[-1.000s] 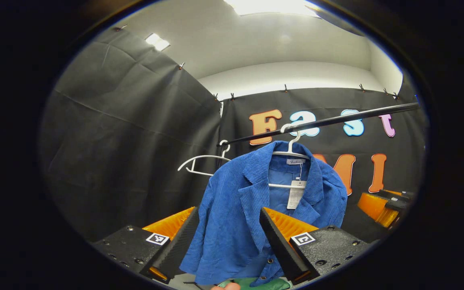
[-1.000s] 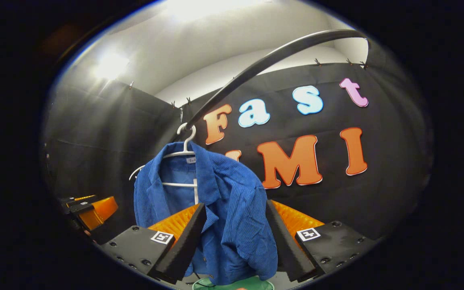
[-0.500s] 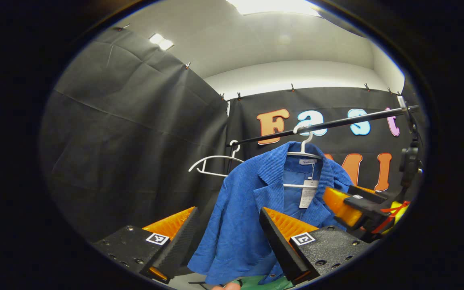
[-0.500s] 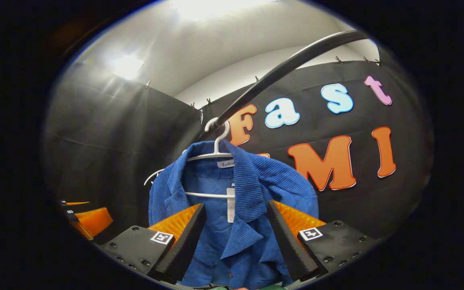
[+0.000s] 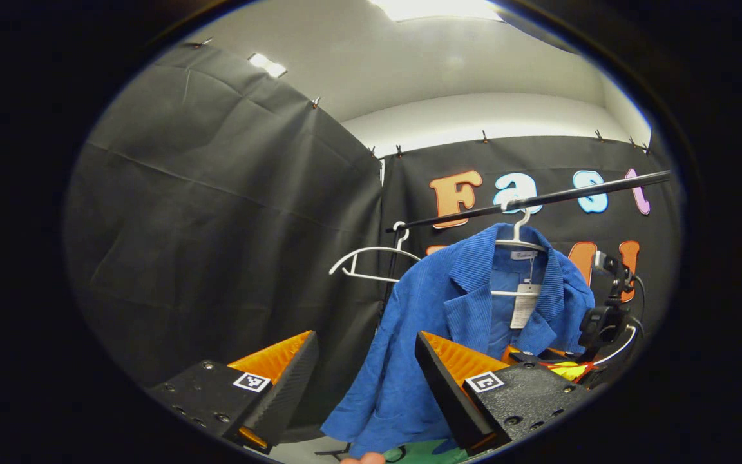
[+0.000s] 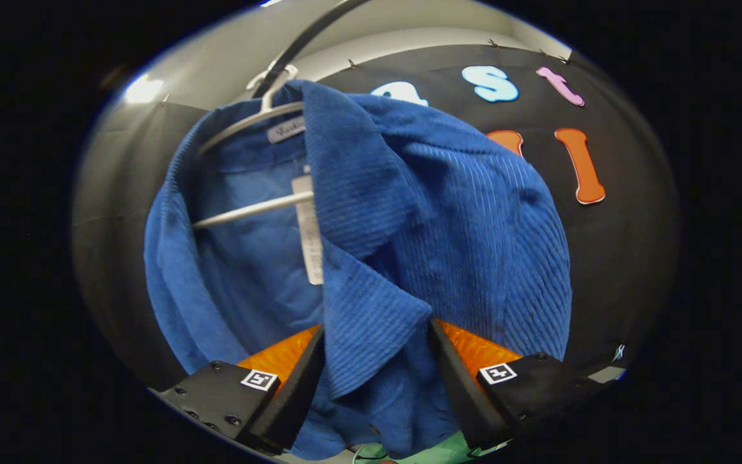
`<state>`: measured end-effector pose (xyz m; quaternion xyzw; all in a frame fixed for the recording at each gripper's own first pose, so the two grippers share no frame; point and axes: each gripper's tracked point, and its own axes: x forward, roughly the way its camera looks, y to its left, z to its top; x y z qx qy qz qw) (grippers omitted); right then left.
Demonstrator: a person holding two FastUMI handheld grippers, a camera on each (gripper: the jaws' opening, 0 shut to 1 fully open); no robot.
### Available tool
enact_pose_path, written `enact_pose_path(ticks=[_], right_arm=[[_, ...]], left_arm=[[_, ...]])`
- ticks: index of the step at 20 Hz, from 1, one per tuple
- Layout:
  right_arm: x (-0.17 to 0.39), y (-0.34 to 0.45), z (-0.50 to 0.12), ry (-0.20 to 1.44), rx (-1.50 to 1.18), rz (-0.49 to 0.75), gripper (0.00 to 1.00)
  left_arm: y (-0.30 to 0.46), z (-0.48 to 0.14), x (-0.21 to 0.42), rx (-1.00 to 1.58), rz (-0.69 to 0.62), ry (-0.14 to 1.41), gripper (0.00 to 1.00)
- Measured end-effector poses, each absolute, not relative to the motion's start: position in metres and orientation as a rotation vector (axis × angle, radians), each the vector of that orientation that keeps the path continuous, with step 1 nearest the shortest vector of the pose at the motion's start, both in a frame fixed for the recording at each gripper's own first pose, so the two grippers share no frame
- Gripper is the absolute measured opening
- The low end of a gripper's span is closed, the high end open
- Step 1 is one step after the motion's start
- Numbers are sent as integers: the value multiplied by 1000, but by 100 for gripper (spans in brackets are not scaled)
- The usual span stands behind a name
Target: Grasp the clothes on the hanger with both hands and then place them into the laundry hamper below.
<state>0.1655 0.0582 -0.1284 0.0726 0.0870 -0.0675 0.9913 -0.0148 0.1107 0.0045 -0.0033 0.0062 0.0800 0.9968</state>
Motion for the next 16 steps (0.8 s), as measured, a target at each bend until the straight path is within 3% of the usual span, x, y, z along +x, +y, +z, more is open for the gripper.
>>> enact_pose_path(ticks=[5, 8, 10, 12, 14, 16], right_arm=[[161, 44, -127, 166, 138, -128, 95], [152, 34, -121, 156, 128, -125, 72], [142, 25, -114, 140, 122, -123, 39], [131, 15, -103, 103, 96, -123, 16], [115, 7, -85, 53, 61, -116, 2], [94, 2, -60, 5, 40, -94, 9]], left_arm=[[115, 0, -12, -9, 148, 20, 95], [108, -3, -8, -26, 126, 26, 95], [100, -8, -6, -38, 104, 34, 95], [87, -15, -4, -51, 74, 50, 95], [72, -21, -1, -75, 33, 65, 92], [56, -33, 6, -102, -6, 87, 92]])
